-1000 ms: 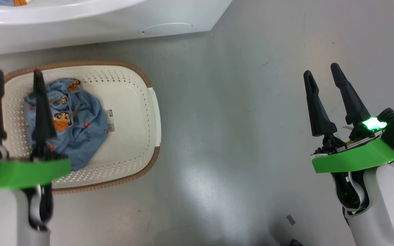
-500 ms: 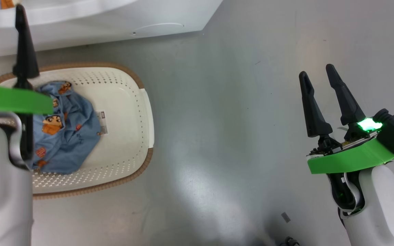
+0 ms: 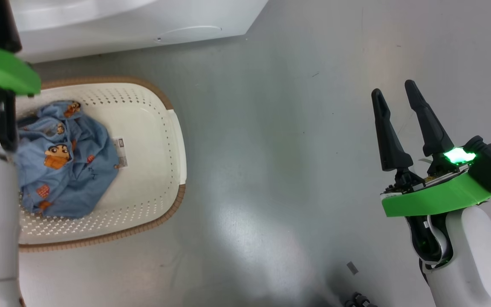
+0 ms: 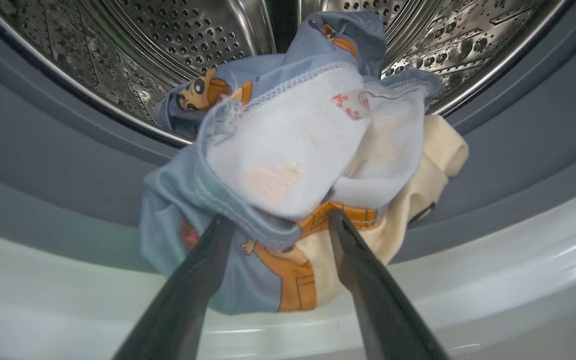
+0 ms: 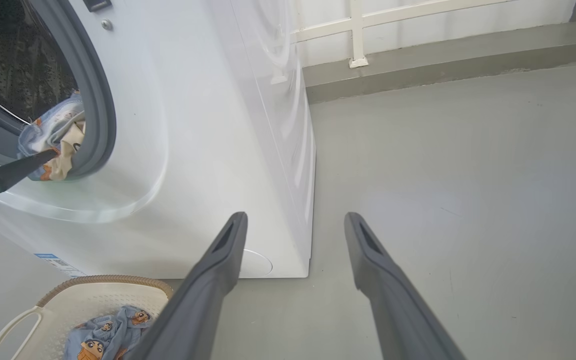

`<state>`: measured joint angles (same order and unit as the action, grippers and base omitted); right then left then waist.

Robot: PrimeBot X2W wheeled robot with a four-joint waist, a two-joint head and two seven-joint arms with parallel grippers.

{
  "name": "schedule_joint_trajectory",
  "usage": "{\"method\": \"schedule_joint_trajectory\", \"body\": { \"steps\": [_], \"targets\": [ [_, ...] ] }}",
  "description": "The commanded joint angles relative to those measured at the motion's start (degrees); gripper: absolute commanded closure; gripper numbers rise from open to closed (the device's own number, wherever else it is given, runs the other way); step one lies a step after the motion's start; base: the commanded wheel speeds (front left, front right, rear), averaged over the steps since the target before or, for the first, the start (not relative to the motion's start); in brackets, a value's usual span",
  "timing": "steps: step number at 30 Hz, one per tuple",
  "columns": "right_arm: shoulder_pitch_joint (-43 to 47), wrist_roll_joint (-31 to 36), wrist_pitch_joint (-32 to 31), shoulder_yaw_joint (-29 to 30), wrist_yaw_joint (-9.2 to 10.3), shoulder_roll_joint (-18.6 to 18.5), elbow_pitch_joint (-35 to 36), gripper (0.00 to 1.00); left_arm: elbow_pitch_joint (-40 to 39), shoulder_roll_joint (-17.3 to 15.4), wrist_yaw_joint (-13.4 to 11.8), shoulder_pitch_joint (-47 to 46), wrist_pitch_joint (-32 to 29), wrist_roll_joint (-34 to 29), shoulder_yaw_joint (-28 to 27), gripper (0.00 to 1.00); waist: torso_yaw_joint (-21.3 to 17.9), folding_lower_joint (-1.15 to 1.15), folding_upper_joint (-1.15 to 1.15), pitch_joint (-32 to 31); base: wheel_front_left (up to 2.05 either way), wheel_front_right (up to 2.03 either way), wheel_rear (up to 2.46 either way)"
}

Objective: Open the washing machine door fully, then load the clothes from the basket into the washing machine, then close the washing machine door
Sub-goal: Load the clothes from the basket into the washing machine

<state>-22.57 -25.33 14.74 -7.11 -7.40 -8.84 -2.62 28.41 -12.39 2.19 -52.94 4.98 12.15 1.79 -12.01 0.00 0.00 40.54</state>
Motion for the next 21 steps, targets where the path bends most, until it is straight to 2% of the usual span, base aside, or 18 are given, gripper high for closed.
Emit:
{"method": "schedule_joint_trajectory", "body": {
  "steps": [1, 10, 11, 12, 13, 14, 21],
  "targets": [
    [0.40, -0.11, 0.26, -1.33, -0.09, 0.14, 1.19, 0.00, 0.15, -2.13, -0.35, -1.82, -1.06, -0.56, -0.76, 0.00, -0.04, 0.00, 0.00, 0.07, 0.00, 0.00, 0.00],
    [0.17, -0.18, 0.26, -1.66, -0.09, 0.38, 0.98, 0.00, 7.59, -0.78, -0.44, -9.56, -6.34, 0.04, 0.99, 0.00, -0.49, 0.00, 0.00, 0.56, 0.00, 0.00, 0.00],
    [0.10, -0.18, 0.26, -1.74, -0.09, 0.46, 0.95, 0.00, 8.41, -0.72, -0.30, -10.39, -6.79, 0.08, 1.21, 0.14, -0.60, 0.00, 0.00, 0.62, 0.00, 0.00, 0.00],
    [0.06, -0.19, 0.26, -1.77, -0.09, 0.53, 0.94, 0.00, 9.29, -0.65, -0.17, -11.19, -7.34, 0.12, 1.45, 0.43, -0.70, 0.00, 0.00, 0.69, 0.00, 0.00, 0.00],
    [0.02, -0.19, 0.26, -1.79, -0.09, 0.60, 0.93, 0.00, 10.07, -0.63, -0.07, -12.03, -7.60, 0.19, 1.58, 0.64, -0.81, 0.00, 0.00, 0.76, 0.00, 0.00, 0.00],
    [-0.02, -0.21, 0.26, -1.80, -0.09, 0.66, 0.92, 0.00, 10.92, -0.66, 0.07, -12.75, -7.93, 0.24, 1.73, 1.00, -0.92, 0.00, 0.00, 0.82, 0.00, 0.00, 0.00],
    [0.19, -0.24, 0.26, -1.49, -0.09, 0.92, 0.92, 0.00, 14.23, -0.53, 0.77, -17.10, -5.26, -0.18, 3.26, 1.00, -1.35, 0.00, 0.00, 0.85, 0.00, 0.00, 0.00]
  ]
}}
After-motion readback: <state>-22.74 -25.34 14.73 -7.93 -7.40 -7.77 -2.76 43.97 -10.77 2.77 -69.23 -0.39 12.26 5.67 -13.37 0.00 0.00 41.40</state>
